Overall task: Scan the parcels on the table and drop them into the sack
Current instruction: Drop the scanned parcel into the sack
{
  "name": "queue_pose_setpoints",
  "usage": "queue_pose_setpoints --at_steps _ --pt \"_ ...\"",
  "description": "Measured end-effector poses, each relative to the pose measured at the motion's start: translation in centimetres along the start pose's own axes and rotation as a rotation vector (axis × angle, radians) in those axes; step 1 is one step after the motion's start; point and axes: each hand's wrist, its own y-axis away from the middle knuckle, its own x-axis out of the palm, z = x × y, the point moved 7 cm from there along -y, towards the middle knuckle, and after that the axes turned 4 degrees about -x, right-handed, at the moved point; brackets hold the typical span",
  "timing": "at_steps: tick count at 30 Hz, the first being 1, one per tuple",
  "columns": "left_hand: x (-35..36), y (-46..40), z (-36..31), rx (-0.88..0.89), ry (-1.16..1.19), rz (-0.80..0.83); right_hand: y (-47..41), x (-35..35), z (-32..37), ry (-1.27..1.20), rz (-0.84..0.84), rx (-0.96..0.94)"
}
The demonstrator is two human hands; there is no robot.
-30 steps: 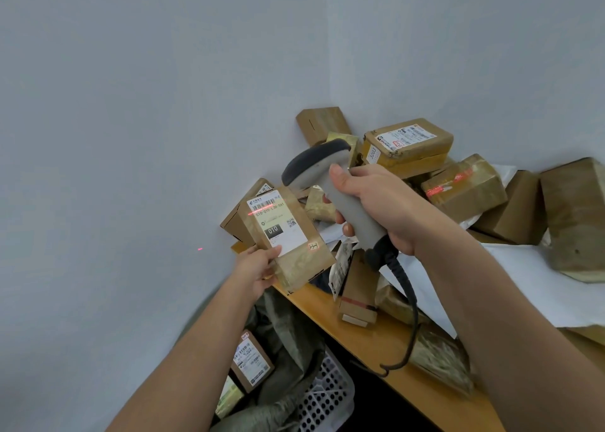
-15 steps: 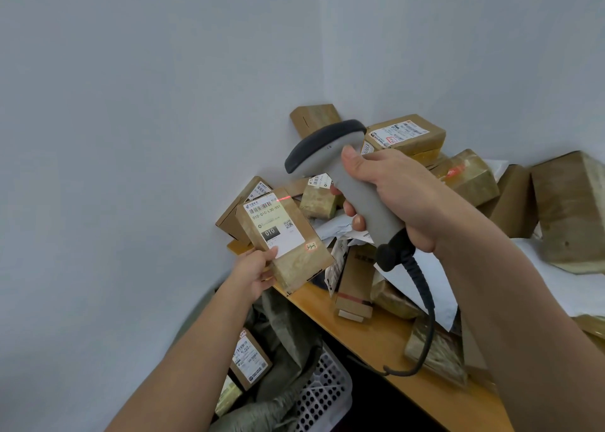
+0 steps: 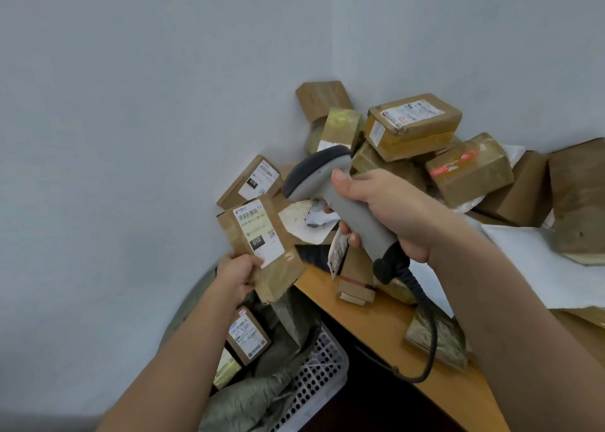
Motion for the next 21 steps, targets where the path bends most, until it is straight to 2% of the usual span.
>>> queue_pose_setpoints --at_steps 4,9,11,16,21 --pt "-4.4 -2.3 6.4 -0.130 -0.019 -0.161 -2.2 1.8 -5.3 0.021 0.030 0.120" --pt "-8.0 -5.0 14.8 -0.370 0.039 -0.208 -5.4 3.0 -11.3 0.038 0.004 0.276" --pt "-9.0 -6.9 17.2 -0.413 0.016 -0.227 -6.6 3.1 -13.6 0.021 -0.028 0.309" --pt "-8.6 -12.4 20.1 -0.432 -0.036 -0.213 -8.5 2.8 -18.0 0.018 -0.112 0.326" --pt "-6.7 -17.9 20.6 -0.329 -0.044 -0.187 -8.6 1.4 -20.4 0.009 -0.166 0.298"
